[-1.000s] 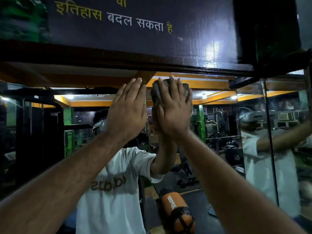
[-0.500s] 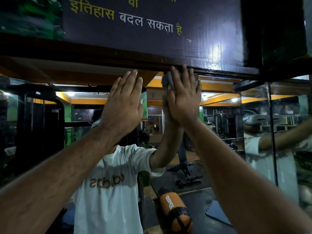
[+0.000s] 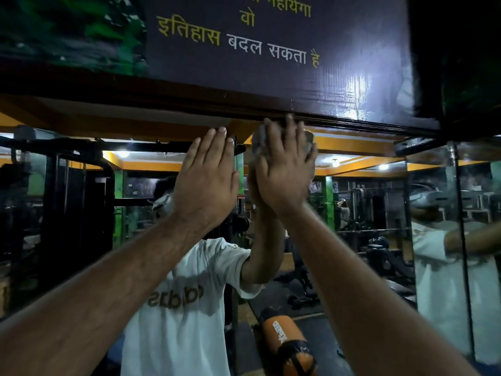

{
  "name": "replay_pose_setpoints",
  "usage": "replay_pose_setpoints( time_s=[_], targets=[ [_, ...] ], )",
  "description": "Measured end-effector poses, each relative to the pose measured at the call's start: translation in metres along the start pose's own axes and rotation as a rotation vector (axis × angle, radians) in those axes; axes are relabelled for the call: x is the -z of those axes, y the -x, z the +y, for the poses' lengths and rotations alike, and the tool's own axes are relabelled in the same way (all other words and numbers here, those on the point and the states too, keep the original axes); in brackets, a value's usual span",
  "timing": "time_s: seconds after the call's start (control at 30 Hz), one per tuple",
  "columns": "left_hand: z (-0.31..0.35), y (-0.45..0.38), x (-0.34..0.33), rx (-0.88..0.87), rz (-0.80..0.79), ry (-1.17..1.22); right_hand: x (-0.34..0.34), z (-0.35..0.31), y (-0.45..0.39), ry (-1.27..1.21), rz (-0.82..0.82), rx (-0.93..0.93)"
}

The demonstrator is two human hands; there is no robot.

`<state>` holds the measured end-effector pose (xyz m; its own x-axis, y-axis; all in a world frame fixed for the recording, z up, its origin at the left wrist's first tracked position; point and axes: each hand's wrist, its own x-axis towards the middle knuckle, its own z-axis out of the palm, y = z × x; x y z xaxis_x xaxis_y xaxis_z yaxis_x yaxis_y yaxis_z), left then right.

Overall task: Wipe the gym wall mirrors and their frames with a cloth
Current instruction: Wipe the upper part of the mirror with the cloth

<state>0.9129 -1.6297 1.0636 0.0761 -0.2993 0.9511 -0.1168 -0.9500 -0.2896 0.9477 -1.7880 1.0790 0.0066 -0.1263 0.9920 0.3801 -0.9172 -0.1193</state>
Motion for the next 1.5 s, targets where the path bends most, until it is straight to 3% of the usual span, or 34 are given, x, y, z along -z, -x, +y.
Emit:
replay_pose_setpoints(
  time_s=[0.07,0.13,0.23,0.3,0.4,0.47,0.6,0.63,0.7,0.8,0.87,0.97,1.0,1.13,1.2,1.3,1.33,1.5],
  targets=[
    [-0.003,0.001,-0.002,-0.022,0.0,0.019,0.001,0.007,0.017,-0.002,-0.041,0.242],
    [-0.005,0.003,-0.003,-0.039,-0.005,0.03,0.004,0.031,0.019,0.007,-0.054,0.27],
    [-0.007,0.005,-0.002,-0.06,-0.015,0.031,0.006,0.036,0.009,0.016,0.016,-0.099],
    [-0.01,0.005,0.0,-0.074,-0.019,0.074,0.004,0.013,0.016,-0.012,-0.008,-0.188],
    [-0.015,0.012,0.006,-0.102,0.03,0.194,0.004,-0.001,0.056,-0.042,-0.053,0.143],
    [-0.018,0.025,0.01,-0.134,0.059,0.195,0.006,0.019,0.074,0.016,-0.081,0.211],
    [-0.029,0.04,0.014,-0.128,0.067,0.115,0.002,0.0,0.067,-0.001,-0.01,-0.359],
    [-0.032,0.04,0.015,-0.106,0.066,0.103,0.0,-0.018,0.068,-0.003,-0.019,-0.394],
    [-0.039,0.039,0.017,-0.06,0.048,0.103,-0.004,-0.044,0.079,0.009,-0.022,-0.167],
    [-0.051,0.038,0.017,-0.068,-0.005,0.112,-0.001,-0.03,0.088,0.03,-0.085,0.201],
    [-0.06,0.037,0.018,-0.117,-0.018,0.104,-0.001,-0.012,0.071,0.037,-0.065,0.137],
    [-0.068,0.031,0.022,-0.136,0.019,0.088,-0.005,-0.028,0.034,0.01,0.002,-0.228],
    [-0.07,0.028,0.023,-0.123,0.039,0.078,-0.008,-0.041,0.027,0.0,-0.001,-0.231],
    [-0.076,0.021,0.021,-0.044,0.042,0.081,-0.012,-0.049,0.029,0.022,-0.032,0.287],
    [-0.079,0.022,0.017,-0.052,0.038,0.062,-0.009,-0.031,0.018,0.027,-0.017,0.248],
    [-0.078,0.023,0.015,-0.053,0.05,0.055,-0.013,-0.046,-0.001,0.016,0.054,-0.134],
    [-0.077,0.022,0.016,-0.04,0.06,0.057,-0.016,-0.058,-0.003,0.02,0.058,-0.16],
    [-0.07,0.02,0.018,-0.005,0.072,0.068,-0.011,-0.048,0.009,0.02,-0.012,0.221]
  ],
)
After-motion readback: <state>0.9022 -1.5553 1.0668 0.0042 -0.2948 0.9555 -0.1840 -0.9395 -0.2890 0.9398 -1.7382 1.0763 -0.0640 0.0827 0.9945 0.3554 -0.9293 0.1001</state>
